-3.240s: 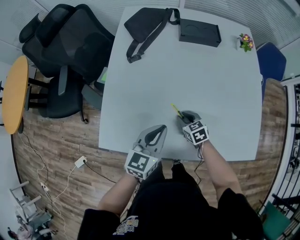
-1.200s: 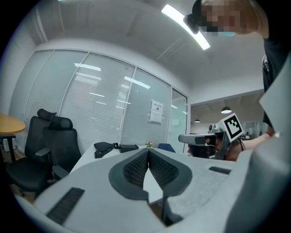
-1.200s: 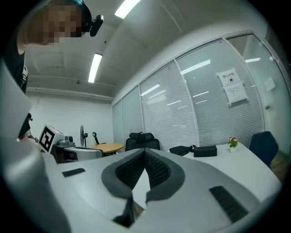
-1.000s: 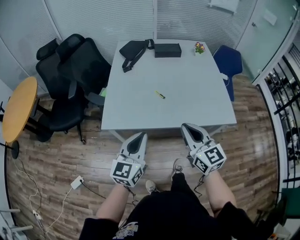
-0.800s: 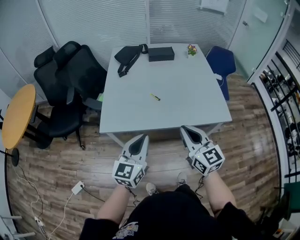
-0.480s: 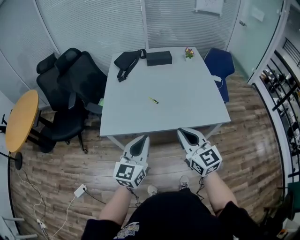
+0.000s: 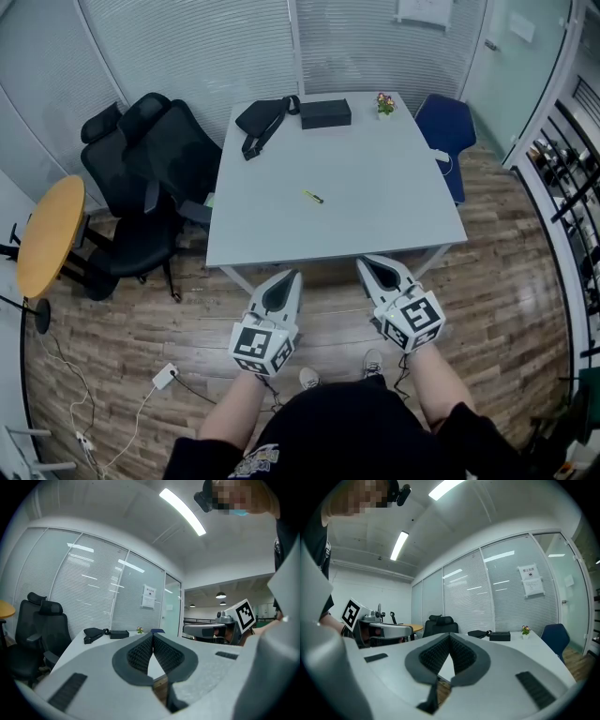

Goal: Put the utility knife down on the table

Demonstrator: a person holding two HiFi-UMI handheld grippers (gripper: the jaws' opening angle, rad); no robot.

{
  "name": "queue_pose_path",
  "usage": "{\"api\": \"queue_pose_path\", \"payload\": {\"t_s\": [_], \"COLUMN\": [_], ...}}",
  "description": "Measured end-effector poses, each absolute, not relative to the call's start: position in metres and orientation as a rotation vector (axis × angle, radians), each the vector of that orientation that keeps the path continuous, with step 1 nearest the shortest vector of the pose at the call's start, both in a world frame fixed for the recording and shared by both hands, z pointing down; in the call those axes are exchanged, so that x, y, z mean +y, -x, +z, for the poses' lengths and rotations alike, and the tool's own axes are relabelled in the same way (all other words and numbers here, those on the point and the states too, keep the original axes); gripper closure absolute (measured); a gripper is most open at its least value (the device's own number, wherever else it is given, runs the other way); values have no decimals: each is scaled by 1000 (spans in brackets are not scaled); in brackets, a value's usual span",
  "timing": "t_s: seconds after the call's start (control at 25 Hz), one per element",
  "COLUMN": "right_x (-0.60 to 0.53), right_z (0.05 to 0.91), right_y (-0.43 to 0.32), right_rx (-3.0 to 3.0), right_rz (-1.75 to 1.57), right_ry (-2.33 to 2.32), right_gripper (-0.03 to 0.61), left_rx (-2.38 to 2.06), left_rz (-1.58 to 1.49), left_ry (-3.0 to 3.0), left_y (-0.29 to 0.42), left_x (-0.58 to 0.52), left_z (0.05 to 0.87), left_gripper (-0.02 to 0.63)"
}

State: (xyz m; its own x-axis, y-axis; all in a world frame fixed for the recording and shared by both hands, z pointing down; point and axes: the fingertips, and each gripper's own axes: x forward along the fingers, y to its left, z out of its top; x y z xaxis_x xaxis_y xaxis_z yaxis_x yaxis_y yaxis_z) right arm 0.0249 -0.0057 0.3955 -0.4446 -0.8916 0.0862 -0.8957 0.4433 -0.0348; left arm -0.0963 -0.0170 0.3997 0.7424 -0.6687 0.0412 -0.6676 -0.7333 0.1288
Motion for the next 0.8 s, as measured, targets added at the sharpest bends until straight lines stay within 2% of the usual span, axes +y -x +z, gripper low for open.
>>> {"api": "queue_pose_path", "payload": {"t_s": [0.8], "right_x": [-9], "right_z": [394], "right_y": [3], "right_rx": [-2613], "right_rz": [101], "right_ry": [-1626], "right_gripper": [576], "left_rx": [-1080], "left_rz": [-10], "left_ry": [-2810], "left_y": [125], "left_x": [-14], "left_z": [406], "left_gripper": [609]}}
